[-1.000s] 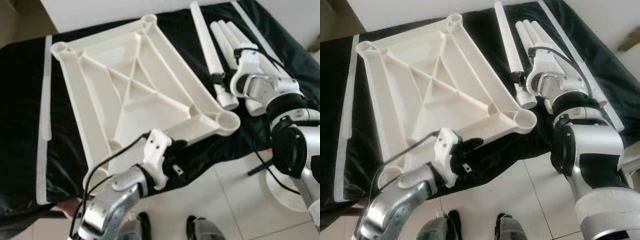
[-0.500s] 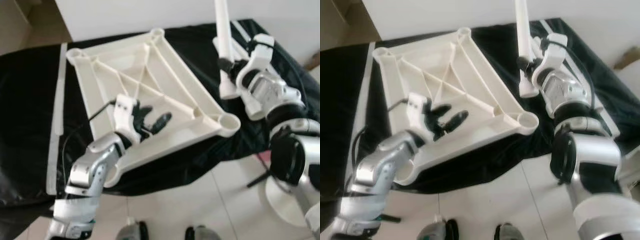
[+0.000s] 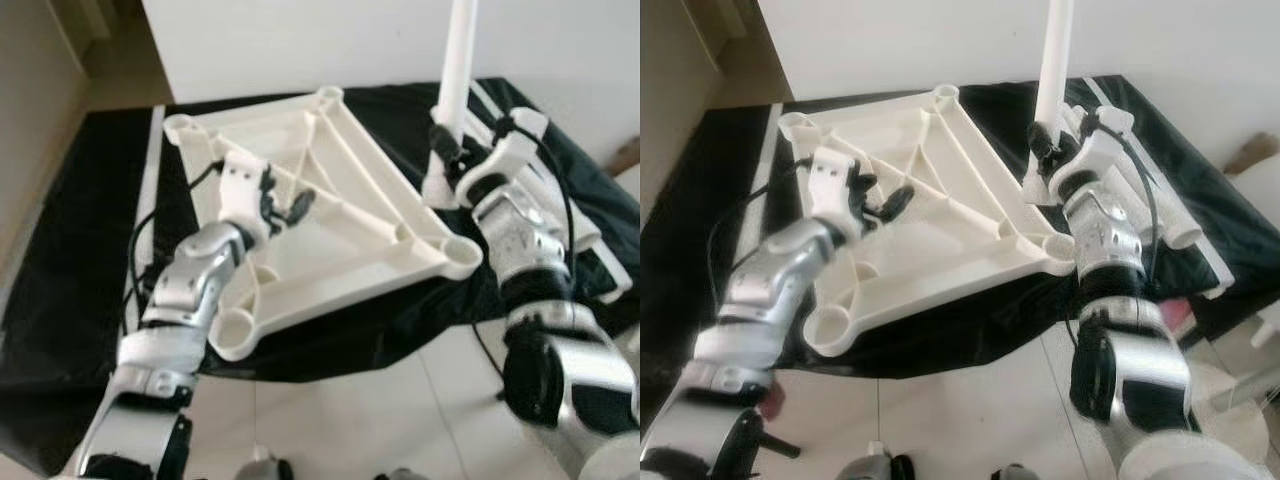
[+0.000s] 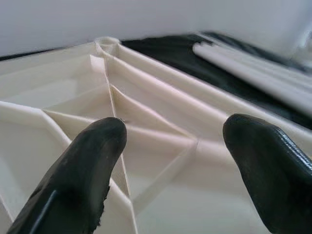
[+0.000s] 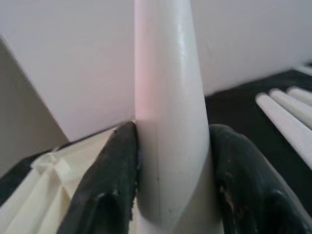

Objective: Building children table

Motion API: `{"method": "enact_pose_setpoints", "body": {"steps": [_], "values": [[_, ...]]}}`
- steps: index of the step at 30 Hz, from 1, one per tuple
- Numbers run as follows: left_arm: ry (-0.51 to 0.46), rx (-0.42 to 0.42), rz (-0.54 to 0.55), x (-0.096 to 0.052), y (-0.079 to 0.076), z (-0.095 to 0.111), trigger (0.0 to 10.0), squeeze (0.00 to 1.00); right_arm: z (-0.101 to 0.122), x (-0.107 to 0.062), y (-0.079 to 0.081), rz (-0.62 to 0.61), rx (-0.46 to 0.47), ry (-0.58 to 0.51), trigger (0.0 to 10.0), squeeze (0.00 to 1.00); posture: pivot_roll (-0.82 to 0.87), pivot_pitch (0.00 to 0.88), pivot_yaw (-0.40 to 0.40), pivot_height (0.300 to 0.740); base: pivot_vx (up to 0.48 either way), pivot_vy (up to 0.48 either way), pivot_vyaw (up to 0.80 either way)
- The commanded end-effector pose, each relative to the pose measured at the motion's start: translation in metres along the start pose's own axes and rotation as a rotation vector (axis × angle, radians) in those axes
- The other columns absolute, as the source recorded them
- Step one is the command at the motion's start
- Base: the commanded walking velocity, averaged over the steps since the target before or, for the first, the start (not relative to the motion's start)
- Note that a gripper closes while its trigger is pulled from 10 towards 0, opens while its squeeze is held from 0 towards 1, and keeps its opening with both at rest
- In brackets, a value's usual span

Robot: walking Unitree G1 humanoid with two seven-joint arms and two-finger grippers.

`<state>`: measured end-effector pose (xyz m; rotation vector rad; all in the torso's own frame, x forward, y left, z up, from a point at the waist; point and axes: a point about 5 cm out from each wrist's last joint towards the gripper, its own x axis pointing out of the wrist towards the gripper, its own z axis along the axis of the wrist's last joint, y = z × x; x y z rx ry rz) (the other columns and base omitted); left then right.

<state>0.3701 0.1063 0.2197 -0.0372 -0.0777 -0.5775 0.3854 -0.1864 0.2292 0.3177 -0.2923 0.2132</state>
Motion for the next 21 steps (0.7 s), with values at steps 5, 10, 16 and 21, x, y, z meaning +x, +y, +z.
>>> {"method": "enact_pose_setpoints", "body": {"steps": [5,10,16,21], "values": [[-0.031,-0.013,0.007,0.011,0.000,0.008,10.0,0.00,0.008,-0.004,0.017,0.075,0.002,-0.090,10.0,0.00,0.03,0.000,0.034,0.740,0.000,0.000,0.00],[-0.064,-0.024,-0.018,0.021,-0.004,0.018,10.0,0.00,0.004,-0.013,0.032,0.126,-0.004,-0.099,10.0,0.00,0.03,0.000,0.038,0.740,0.000,0.000,0.00],[-0.099,-0.022,-0.102,0.035,-0.014,0.034,10.0,0.00,-0.012,-0.031,0.070,0.320,0.014,-0.080,10.0,0.00,0.05,0.000,0.033,0.740,0.000,0.000,0.00],[-0.109,0.008,-0.132,0.041,-0.017,0.044,10.0,0.00,-0.020,-0.037,0.085,0.393,0.009,-0.057,10.0,0.00,0.05,0.000,0.036,0.740,0.000,0.000,0.00]]}}
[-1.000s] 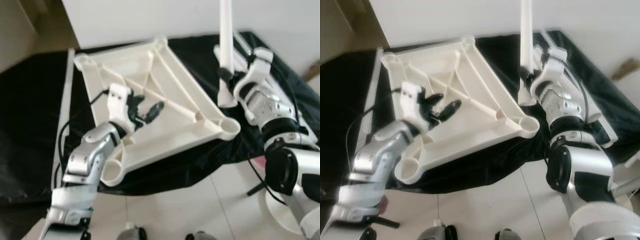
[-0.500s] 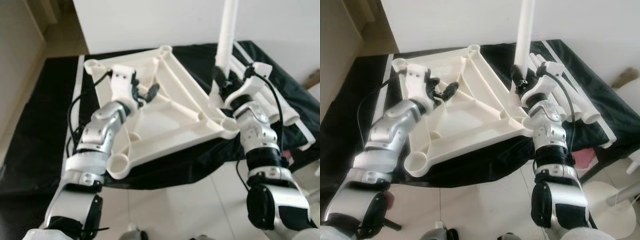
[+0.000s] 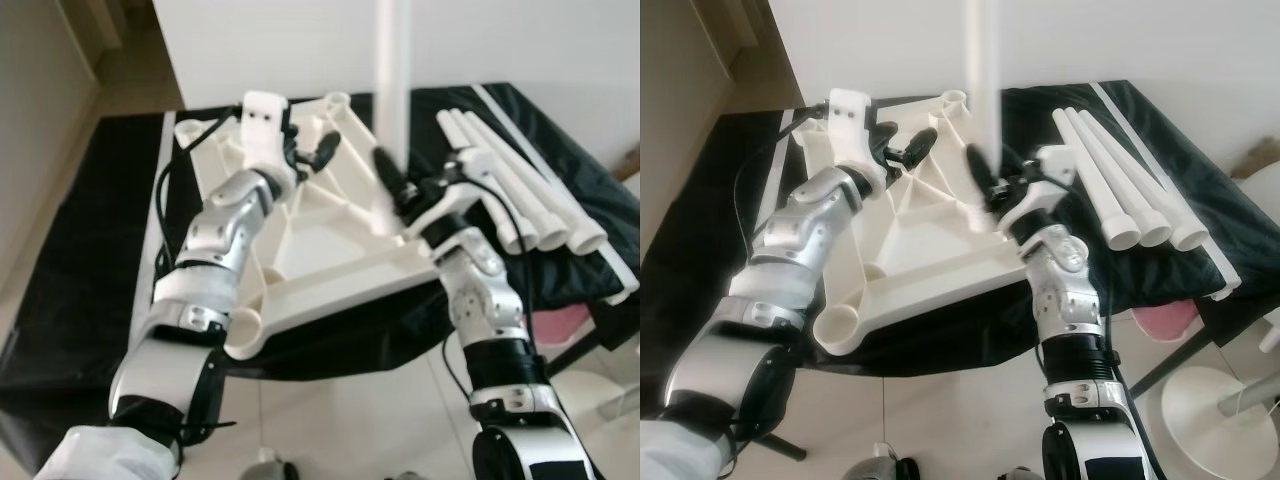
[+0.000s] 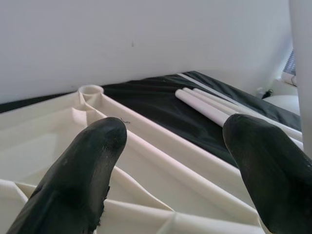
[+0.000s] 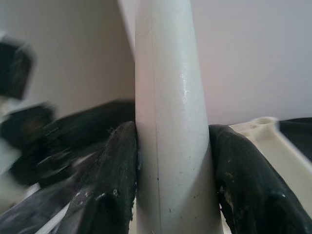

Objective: Building children table

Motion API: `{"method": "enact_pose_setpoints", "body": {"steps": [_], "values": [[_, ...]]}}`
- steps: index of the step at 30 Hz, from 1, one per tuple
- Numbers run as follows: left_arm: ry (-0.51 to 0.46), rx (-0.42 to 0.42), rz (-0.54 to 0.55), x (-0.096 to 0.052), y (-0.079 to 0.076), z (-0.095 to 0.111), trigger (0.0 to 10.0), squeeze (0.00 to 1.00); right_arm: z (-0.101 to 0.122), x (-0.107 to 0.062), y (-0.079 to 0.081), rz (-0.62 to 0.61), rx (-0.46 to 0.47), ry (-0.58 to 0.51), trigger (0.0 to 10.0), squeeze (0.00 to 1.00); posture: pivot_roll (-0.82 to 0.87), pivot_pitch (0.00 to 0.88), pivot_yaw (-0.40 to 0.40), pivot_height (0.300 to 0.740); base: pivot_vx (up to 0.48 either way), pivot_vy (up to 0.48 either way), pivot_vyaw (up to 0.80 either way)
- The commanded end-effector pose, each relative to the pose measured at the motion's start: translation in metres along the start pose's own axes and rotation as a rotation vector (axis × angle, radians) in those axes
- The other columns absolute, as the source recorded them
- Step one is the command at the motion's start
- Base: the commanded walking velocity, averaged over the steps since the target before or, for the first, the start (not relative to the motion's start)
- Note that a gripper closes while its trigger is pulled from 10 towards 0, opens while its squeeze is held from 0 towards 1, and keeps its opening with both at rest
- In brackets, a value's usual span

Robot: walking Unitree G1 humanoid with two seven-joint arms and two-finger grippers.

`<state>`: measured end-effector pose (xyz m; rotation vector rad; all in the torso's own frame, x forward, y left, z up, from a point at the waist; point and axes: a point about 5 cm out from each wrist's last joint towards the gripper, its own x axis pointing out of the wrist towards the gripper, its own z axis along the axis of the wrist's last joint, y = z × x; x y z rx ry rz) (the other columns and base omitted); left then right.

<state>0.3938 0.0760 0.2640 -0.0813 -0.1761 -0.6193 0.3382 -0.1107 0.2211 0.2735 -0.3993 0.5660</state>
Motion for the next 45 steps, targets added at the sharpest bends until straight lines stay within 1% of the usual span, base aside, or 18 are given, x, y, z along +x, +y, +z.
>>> {"method": "enact_pose_setpoints", "body": {"steps": [1,4,8,10,11,13,14,15,16,18,20,21,22,23,26,28,33,45], "values": [[-0.004,0.038,-0.094,0.005,-0.004,0.007,10.0,0.00,-0.001,0.000,0.009,0.046,0.006,0.000,10.0,0.00,0.05,0.000,0.036,0.740,0.000,0.000,0.00],[-0.006,0.051,-0.097,0.007,-0.003,0.010,10.0,0.00,-0.002,0.000,0.012,0.056,0.006,0.006,10.0,0.00,0.05,0.000,0.036,0.740,0.000,0.000,0.00],[0.000,0.082,-0.084,0.013,0.000,0.020,10.0,0.00,-0.004,-0.001,0.017,0.071,0.016,0.008,10.0,0.00,0.06,0.000,0.035,0.740,0.000,0.000,0.00],[0.000,0.180,-0.077,0.021,0.000,0.034,10.0,0.00,-0.008,-0.003,0.023,0.090,0.026,0.022,10.0,0.00,0.05,0.000,0.040,0.740,0.000,0.000,0.00],[0.000,0.180,-0.077,0.021,0.000,0.034,10.0,0.00,-0.008,-0.003,0.023,0.090,0.026,0.022,10.0,0.00,0.05,0.000,0.040,0.740,0.000,0.000,0.00],[-0.023,0.212,-0.099,0.027,-0.005,0.047,10.0,0.00,-0.012,-0.006,0.026,0.097,0.029,0.039,10.0,0.00,0.05,0.000,0.041,0.740,0.000,0.000,0.00],[-0.038,0.210,-0.113,0.029,-0.008,0.052,10.0,0.00,-0.013,-0.007,0.027,0.098,0.030,0.043,10.0,0.00,0.05,0.000,0.041,0.740,0.000,0.000,0.00],[-0.038,0.210,-0.113,0.029,-0.008,0.052,10.0,0.00,-0.013,-0.007,0.027,0.098,0.030,0.043,10.0,0.00,0.05,0.000,0.041,0.740,0.000,0.000,0.00],[-0.052,0.192,-0.130,0.032,-0.011,0.057,10.0,0.00,-0.015,-0.007,0.028,0.099,0.031,0.046,10.0,0.00,0.05,0.000,0.041,0.740,0.000,0.000,0.00],[-0.059,0.181,-0.140,0.033,-0.013,0.060,10.0,0.00,-0.015,-0.008,0.029,0.099,0.033,0.047,10.0,0.00,0.05,0.000,0.043,0.740,0.000,0.000,0.00],[-0.085,0.153,-0.182,0.037,-0.020,0.070,10.0,0.00,-0.019,-0.009,0.030,0.090,0.047,0.053,10.0,0.00,0.04,0.000,0.046,0.740,0.000,0.000,0.00],[-0.085,0.153,-0.182,0.037,-0.020,0.070,10.0,0.00,-0.019,-0.009,0.030,0.090,0.047,0.053,10.0,0.00,0.04,0.000,0.046,0.740,0.000,0.000,0.00],[-0.110,0.117,-0.234,0.041,-0.029,0.079,10.0,0.00,-0.021,-0.010,0.031,0.080,0.059,0.059,10.0,0.00,0.04,0.000,0.047,0.740,0.000,0.000,0.00],[-0.115,0.107,-0.246,0.041,-0.032,0.081,10.0,0.00,-0.022,-0.010,0.032,0.078,0.062,0.060,10.0,0.00,0.04,0.000,0.048,0.740,0.000,0.000,0.00],[-0.116,0.105,-0.250,0.042,-0.033,0.082,10.0,0.00,-0.022,-0.010,0.031,0.076,0.063,0.061,10.0,0.00,0.04,0.000,0.048,0.740,0.000,0.000,0.00],[-0.148,0.122,-0.281,0.043,-0.041,0.089,10.0,0.00,-0.024,-0.010,0.031,0.067,0.065,0.064,10.0,0.00,0.04,0.000,0.045,0.740,0.000,0.000,0.00],[-0.181,0.133,-0.307,0.046,-0.049,0.096,10.0,0.00,-0.024,-0.009,0.030,0.059,0.069,0.064,10.0,0.00,0.04,0.000,0.042,0.740,0.000,0.000,0.00],[-0.212,0.127,-0.337,0.046,-0.059,0.100,10.0,0.00,-0.023,-0.006,0.028,0.040,0.066,0.061,10.0,0.00,0.04,0.000,0.035,0.740,0.000,0.000,0.00]]}}
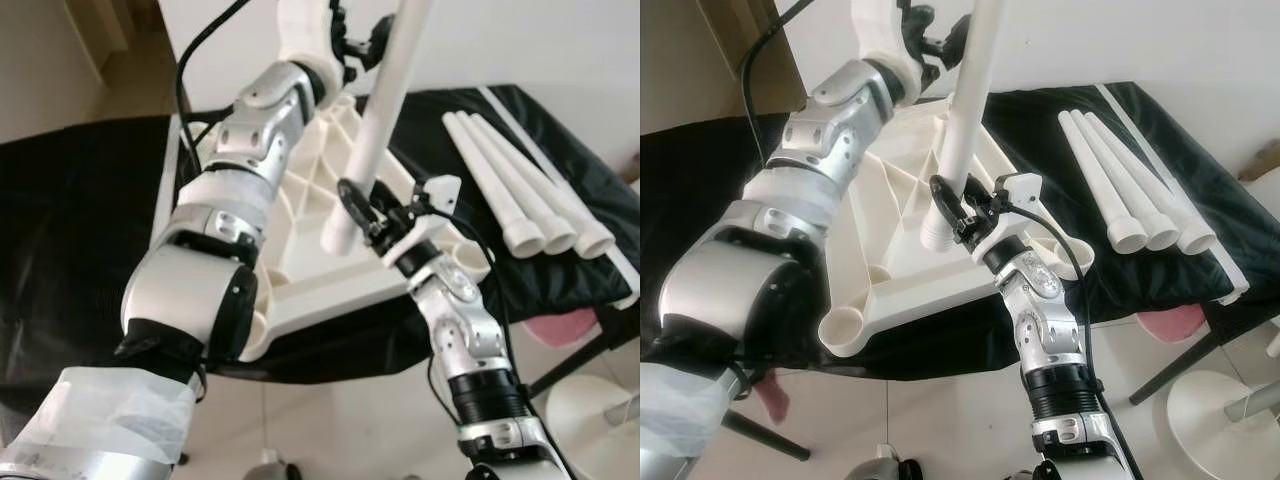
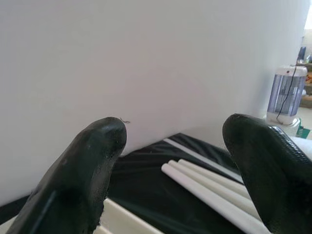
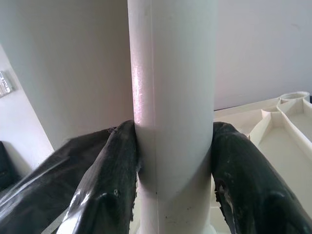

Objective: Building children table

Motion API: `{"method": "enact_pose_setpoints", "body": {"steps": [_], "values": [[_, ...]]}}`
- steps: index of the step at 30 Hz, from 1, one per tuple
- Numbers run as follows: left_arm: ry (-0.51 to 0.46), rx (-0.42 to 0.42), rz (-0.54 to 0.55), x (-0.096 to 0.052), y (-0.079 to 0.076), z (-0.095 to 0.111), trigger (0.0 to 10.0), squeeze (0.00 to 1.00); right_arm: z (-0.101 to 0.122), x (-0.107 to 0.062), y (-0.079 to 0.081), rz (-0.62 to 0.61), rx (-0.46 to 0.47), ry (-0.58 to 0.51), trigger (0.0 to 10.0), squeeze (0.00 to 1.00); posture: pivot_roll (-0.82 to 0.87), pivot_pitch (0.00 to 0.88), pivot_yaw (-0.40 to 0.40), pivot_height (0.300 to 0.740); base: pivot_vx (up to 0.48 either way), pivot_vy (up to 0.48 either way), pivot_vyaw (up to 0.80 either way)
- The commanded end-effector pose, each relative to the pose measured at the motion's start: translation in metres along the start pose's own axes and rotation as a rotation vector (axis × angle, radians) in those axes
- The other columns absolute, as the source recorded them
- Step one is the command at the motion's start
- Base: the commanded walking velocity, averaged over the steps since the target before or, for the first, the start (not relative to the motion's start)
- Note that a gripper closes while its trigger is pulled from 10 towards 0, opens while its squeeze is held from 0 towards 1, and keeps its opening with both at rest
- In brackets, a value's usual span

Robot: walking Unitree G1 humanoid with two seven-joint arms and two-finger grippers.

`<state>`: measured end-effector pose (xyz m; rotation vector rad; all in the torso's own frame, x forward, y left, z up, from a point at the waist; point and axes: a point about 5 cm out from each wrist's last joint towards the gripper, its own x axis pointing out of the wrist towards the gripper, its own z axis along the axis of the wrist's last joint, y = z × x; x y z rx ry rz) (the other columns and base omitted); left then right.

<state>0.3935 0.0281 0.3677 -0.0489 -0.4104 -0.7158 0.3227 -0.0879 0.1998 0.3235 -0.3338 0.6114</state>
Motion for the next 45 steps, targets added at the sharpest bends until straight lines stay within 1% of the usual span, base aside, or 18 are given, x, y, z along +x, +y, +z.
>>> {"method": "enact_pose_setpoints", "body": {"steps": [1,5,9,13,17,21,25,26,27,29,32,33,34,37,38,40,43,45], "values": [[-0.021,0.015,-0.228,0.003,-0.018,0.007,10.0,0.00,-0.001,0.005,0.003,0.013,-0.007,0.011,10.0,0.00,0.04,0.000,0.034,0.740,0.000,0.000,0.00],[-0.039,0.019,-0.240,0.003,-0.022,0.010,10.0,0.00,0.000,0.006,0.002,0.006,-0.011,0.008,10.0,0.00,0.04,0.000,0.033,0.740,0.000,0.000,0.00],[-0.037,0.021,-0.218,0.001,-0.016,0.008,10.0,0.00,0.002,0.005,0.001,-0.004,-0.019,-0.001,10.0,0.00,0.03,0.000,0.041,0.740,0.000,0.000,0.00],[0.004,0.023,-0.133,-0.014,0.003,-0.011,10.0,0.00,0.009,0.000,-0.010,-0.080,-0.047,-0.032,10.0,0.00,0.02,0.000,0.053,0.740,0.000,0.000,0.00],[0.035,0.033,-0.100,-0.023,0.011,-0.022,10.0,0.00,0.013,-0.002,-0.016,-0.119,-0.070,-0.046,10.0,0.00,0.01,0.000,0.058,0.740,0.000,0.000,0.00],[0.090,0.023,-0.037,-0.044,0.026,-0.043,10.0,0.00,0.024,-0.007,-0.029,-0.203,-0.109,-0.077,10.0,0.00,0.00,0.000,0.062,0.740,0.000,0.000,0.00],[0.099,0.020,-0.024,-0.048,0.028,-0.047,10.0,0.00,0.026,-0.008,-0.031,-0.218,-0.114,-0.082,10.0,0.00,0.00,0.000,0.062,0.740,0.000,0.000,0.00],[0.107,0.006,-0.003,-0.057,0.033,-0.054,10.0,0.00,0.031,-0.011,-0.037,-0.256,-0.134,-0.097,10.0,0.00,0.00,0.000,0.062,0.740,0.000,0.000,0.00],[0.107,0.006,-0.003,-0.057,0.033,-0.054,10.0,0.00,0.031,-0.011,-0.037,-0.256,-0.134,-0.097,10.0,0.00,0.00,0.000,0.062,0.740,0.000,0.000,0.00],[0.105,-0.030,0.006,-0.082,0.035,-0.068,10.0,0.00,0.044,-0.018,-0.052,-0.355,-0.188,-0.137,10.0,0.00,0.01,0.000,0.058,0.740,0.000,0.000,0.00],[0.105,-0.030,0.006,-0.082,0.035,-0.068,10.0,0.00,0.044,-0.018,-0.052,-0.355,-0.188,-0.137,10.0,0.00,0.01,0.000,0.058,0.740,0.000,0.000,0.00],[0.102,-0.037,-0.002,-0.092,0.032,-0.073,10.0,0.00,0.049,-0.021,-0.057,-0.392,-0.205,-0.153,10.0,0.00,0.01,0.000,0.058,0.740,0.000,0.000,0.00],[0.102,-0.037,-0.002,-0.092,0.032,-0.073,10.0,0.00,0.049,-0.021,-0.057,-0.392,-0.205,-0.153,10.0,0.00,0.01,0.000,0.058,0.740,0.000,0.000,0.00],[0.099,-0.126,-0.064,-0.126,0.008,-0.100,10.0,0.00,0.057,-0.029,-0.063,-0.466,-0.244,-0.178,10.0,0.00,0.00,0.000,0.064,0.740,0.000,0.000,0.00],[0.099,-0.126,-0.064,-0.126,0.008,-0.100,10.0,0.00,0.057,-0.029,-0.063,-0.466,-0.244,-0.178,10.0,0.00,0.00,0.000,0.064,0.740,0.000,0.000,0.00],[0.144,-0.145,-0.097,-0.141,-0.006,-0.115,10.0,0.00,0.058,-0.032,-0.064,-0.490,-0.253,-0.182,10.0,0.00,-0.01,0.000,0.071,0.740,0.000,0.000,0.00],[0.166,-0.149,-0.109,-0.147,-0.013,-0.122,10.0,0.00,0.058,-0.034,-0.064,-0.497,-0.257,-0.182,10.0,0.00,-0.01,0.000,0.071,0.740,0.000,0.000,0.00],[0.217,-0.153,-0.180,-0.159,-0.030,-0.135,10.0,0.00,0.059,-0.038,-0.063,-0.510,-0.272,-0.181,10.0,0.00,-0.02,0.000,0.075,0.740,0.000,0.000,0.00]]}}
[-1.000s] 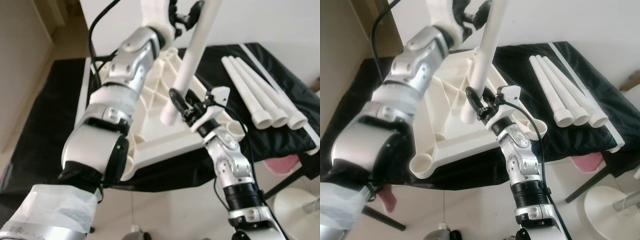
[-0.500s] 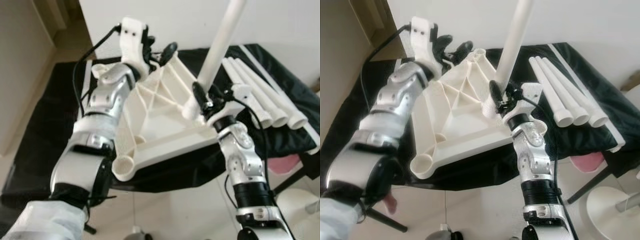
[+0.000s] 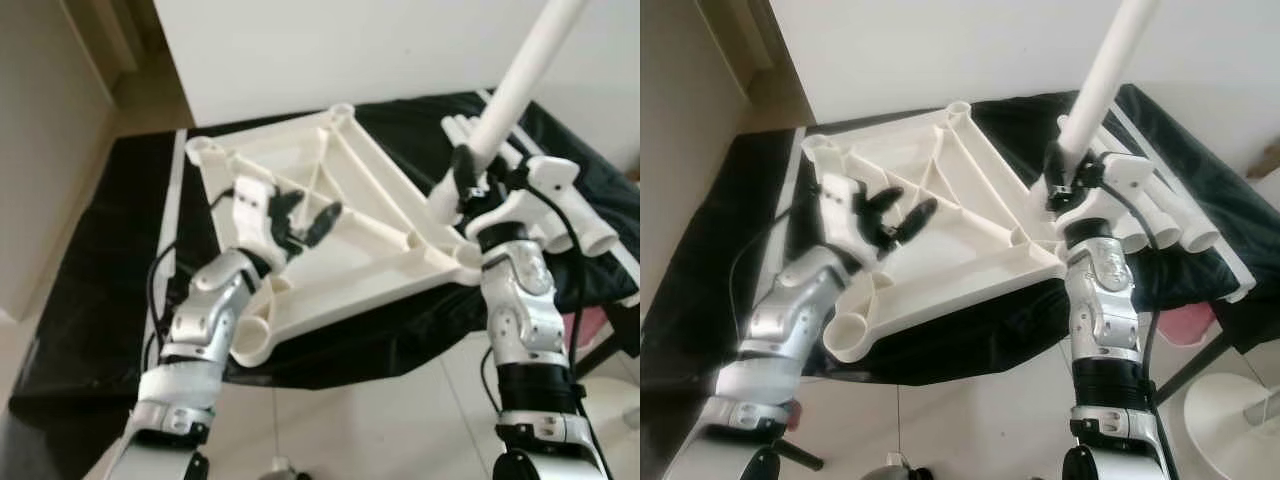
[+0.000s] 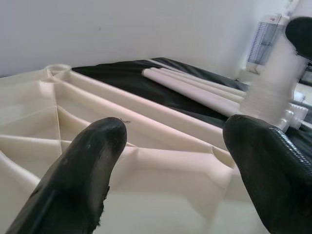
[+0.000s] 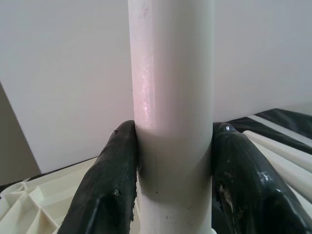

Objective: Building children table

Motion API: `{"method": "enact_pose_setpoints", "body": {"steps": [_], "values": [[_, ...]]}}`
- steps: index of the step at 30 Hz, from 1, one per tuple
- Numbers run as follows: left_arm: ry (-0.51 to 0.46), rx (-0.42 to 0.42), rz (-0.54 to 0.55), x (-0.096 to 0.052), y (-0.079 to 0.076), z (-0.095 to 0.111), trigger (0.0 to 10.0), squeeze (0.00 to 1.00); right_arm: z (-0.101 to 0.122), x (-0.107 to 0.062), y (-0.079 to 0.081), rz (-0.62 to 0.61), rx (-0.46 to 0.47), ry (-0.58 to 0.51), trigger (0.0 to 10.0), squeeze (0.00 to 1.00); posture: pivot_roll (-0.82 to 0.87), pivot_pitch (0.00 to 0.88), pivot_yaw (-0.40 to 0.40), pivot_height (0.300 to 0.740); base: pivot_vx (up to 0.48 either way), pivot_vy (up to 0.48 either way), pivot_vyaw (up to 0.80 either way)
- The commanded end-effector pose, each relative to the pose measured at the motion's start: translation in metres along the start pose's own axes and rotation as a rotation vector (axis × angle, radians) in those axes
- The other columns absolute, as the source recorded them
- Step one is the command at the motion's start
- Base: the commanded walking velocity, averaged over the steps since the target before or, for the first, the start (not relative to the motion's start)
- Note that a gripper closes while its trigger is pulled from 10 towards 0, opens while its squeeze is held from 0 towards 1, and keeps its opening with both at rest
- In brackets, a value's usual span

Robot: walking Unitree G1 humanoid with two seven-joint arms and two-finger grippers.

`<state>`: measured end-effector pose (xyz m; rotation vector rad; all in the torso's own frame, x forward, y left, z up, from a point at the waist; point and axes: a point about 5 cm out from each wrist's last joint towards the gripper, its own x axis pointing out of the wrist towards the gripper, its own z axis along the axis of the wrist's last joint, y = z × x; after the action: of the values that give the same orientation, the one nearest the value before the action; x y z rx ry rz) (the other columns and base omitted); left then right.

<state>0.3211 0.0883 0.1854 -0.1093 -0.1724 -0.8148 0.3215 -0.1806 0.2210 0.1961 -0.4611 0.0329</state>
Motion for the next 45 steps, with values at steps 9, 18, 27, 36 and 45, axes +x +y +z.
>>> {"method": "enact_pose_setpoints", "body": {"steps": [9,18,27,36,45], "values": [[0.059,-0.076,-0.234,-0.008,-0.050,-0.021,10.0,0.00,0.000,-0.008,-0.003,-0.023,-0.045,0.015,10.0,0.00,-0.02,0.000,0.067,0.740,0.000,0.000,0.00],[0.099,-0.060,-0.329,-0.010,-0.076,-0.029,10.0,0.00,-0.007,-0.012,-0.005,-0.033,-0.076,0.059,10.0,0.00,-0.02,0.000,0.052,0.740,0.000,0.000,0.00],[0.109,-0.044,-0.343,-0.004,-0.092,-0.031,10.0,0.00,-0.015,-0.026,-0.014,-0.032,-0.126,0.125,10.0,0.00,-0.01,0.000,0.036,0.740,0.000,0.000,0.00],[0.128,-0.001,-0.332,0.004,-0.104,-0.036,10.0,0.00,-0.022,-0.034,-0.016,-0.019,-0.161,0.157,10.0,0.00,0.00,0.000,0.035,0.740,0.000,0.000,0.00],[0.144,-0.025,-0.316,0.005,-0.106,-0.037,10.0,0.00,-0.027,-0.037,-0.017,-0.034,-0.166,0.172,10.0,0.00,-0.01,0.000,0.039,0.740,0.000,0.000,0.00]]}}
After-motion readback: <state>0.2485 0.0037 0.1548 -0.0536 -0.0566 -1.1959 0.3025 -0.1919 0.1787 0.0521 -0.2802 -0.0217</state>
